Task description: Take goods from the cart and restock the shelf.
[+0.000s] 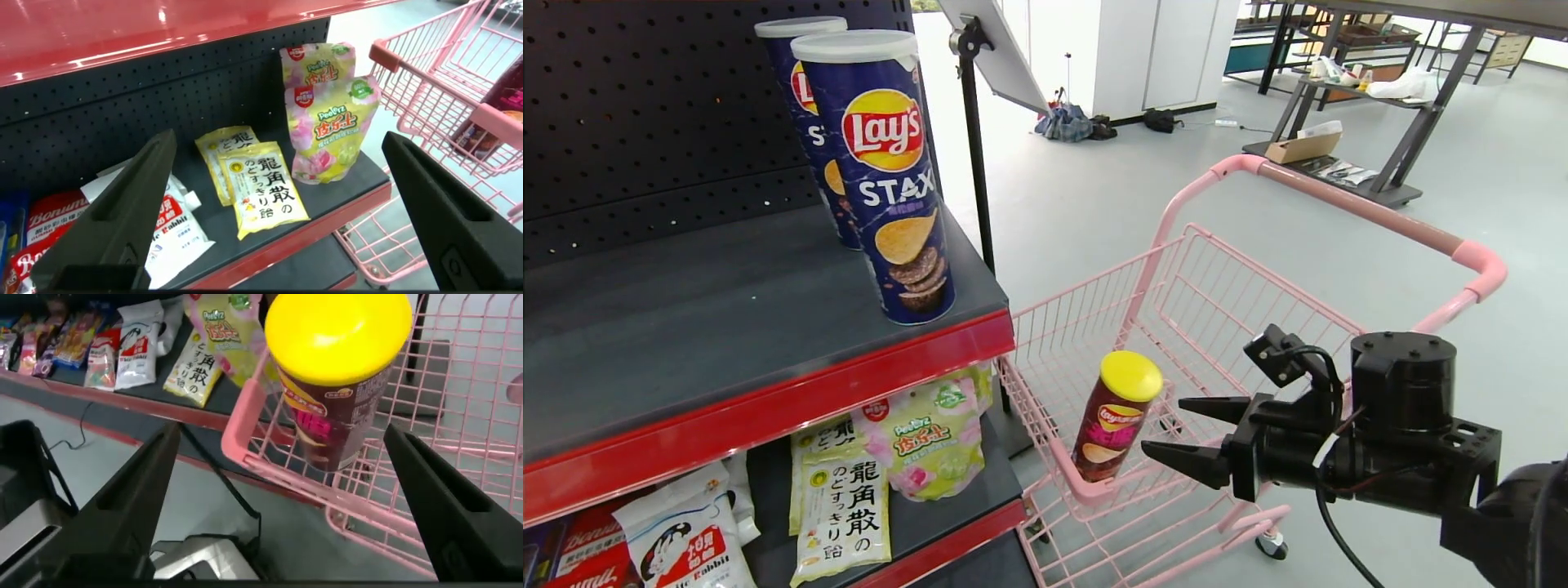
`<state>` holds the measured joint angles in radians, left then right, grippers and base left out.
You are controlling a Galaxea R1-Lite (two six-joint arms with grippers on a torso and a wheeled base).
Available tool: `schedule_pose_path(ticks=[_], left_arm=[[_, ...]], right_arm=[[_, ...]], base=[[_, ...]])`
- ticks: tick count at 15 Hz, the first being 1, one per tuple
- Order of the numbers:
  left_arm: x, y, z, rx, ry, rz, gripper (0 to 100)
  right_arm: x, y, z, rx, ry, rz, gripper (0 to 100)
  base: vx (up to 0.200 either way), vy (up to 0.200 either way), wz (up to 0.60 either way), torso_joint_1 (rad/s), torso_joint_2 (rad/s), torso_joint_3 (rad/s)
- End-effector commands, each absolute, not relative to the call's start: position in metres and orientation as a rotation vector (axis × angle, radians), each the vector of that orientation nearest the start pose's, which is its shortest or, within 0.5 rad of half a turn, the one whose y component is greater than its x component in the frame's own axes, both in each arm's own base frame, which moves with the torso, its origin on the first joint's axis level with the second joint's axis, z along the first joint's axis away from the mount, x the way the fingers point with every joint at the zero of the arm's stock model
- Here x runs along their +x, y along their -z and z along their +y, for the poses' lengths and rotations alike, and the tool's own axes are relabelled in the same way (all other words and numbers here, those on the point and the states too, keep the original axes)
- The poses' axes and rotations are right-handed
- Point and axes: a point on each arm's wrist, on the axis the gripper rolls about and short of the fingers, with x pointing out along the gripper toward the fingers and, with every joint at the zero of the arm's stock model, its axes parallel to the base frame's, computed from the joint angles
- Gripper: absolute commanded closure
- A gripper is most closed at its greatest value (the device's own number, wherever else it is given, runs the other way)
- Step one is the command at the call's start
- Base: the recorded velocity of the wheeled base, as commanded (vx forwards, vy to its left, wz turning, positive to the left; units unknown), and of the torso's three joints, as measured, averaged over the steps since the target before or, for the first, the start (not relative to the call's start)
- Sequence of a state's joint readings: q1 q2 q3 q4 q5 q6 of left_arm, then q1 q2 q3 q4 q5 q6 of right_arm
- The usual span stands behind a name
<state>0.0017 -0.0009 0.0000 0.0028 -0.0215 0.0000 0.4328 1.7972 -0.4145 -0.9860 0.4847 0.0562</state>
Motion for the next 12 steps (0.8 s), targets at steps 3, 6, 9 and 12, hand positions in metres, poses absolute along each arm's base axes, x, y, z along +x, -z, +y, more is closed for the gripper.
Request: schedule_pose_path(ticks=[3,6,9,12], left_arm=[[-0.023,-0.075,-0.001,0.0,0.02,0.003,0],[-0.023,-0.075,-0.001,0.0,0.02,0.003,0],[-0.023,-0.075,-0.001,0.001,0.02,0.003,0],[-0.023,-0.075,-0.001,0.0,0.02,0.003,0]], right_arm=[[0.255,-0.076,0.129,0.058,-0.891,0.471,0],[0.264,-0.063,0.135,0.055,-0.899,0.45,0],[0.276,-0.045,0.142,0.052,-0.903,0.44,0],[0.284,-0.042,0.148,0.052,-0.908,0.42,0]], base=[[0.0,0.0,0.0,0.0,0.0,0.0],[0.0,0.0,0.0,0.0,0.0,0.0],[0.0,0.0,0.0,0.0,0.0,0.0],[0.0,0.0,0.0,0.0,0.0,0.0]])
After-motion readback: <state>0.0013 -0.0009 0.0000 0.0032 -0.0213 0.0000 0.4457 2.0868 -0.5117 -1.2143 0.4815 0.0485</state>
